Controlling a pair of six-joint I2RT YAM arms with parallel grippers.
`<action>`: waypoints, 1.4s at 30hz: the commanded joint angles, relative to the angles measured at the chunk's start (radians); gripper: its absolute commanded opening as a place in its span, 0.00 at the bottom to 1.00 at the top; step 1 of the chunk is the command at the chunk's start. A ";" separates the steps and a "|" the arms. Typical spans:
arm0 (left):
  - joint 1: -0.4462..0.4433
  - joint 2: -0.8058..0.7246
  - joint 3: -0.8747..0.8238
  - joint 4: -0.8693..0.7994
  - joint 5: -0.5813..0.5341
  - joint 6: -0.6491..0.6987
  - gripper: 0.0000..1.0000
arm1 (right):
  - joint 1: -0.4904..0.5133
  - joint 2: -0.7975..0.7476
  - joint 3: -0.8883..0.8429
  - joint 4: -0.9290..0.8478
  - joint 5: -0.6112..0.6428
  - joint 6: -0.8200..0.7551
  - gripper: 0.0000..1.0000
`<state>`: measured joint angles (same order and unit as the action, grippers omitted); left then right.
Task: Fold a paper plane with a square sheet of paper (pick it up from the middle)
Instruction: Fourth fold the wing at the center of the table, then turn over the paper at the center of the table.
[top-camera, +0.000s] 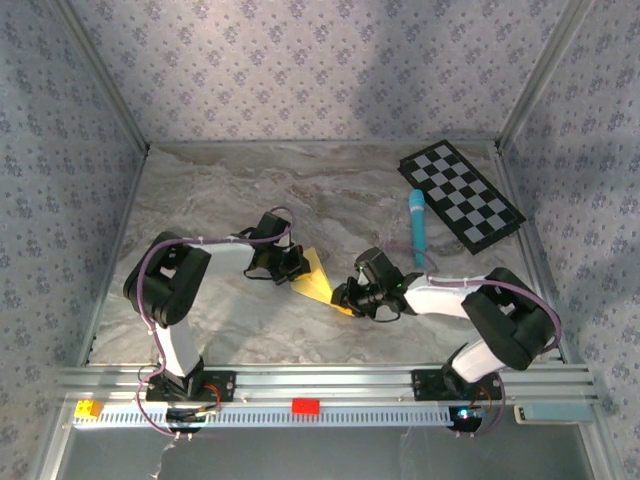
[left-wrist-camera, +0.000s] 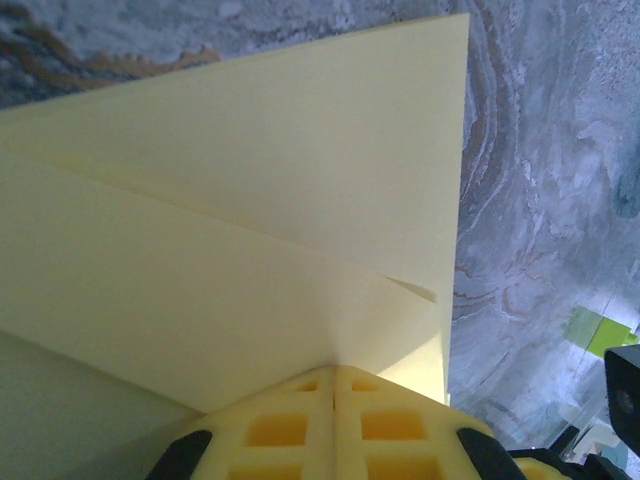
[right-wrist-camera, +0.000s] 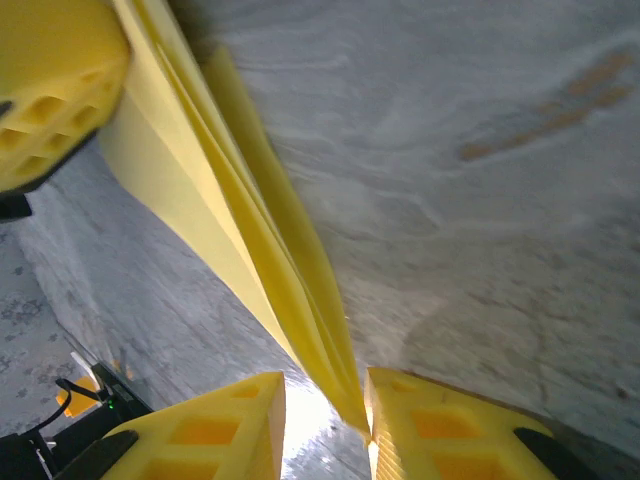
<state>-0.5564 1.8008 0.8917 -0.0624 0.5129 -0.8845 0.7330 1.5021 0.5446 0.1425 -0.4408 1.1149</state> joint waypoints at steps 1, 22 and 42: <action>0.006 -0.006 -0.023 -0.034 -0.005 -0.007 0.02 | -0.003 0.004 0.028 0.037 0.006 -0.004 0.28; 0.007 -0.011 -0.023 -0.018 0.000 -0.018 0.02 | -0.026 0.049 0.020 0.085 -0.021 -0.062 0.25; 0.006 -0.053 -0.015 -0.011 -0.004 -0.027 0.06 | -0.024 0.020 0.001 0.081 -0.027 -0.082 0.08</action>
<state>-0.5564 1.7763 0.8753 -0.0532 0.5095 -0.9043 0.7128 1.5444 0.5533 0.2226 -0.4557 1.0546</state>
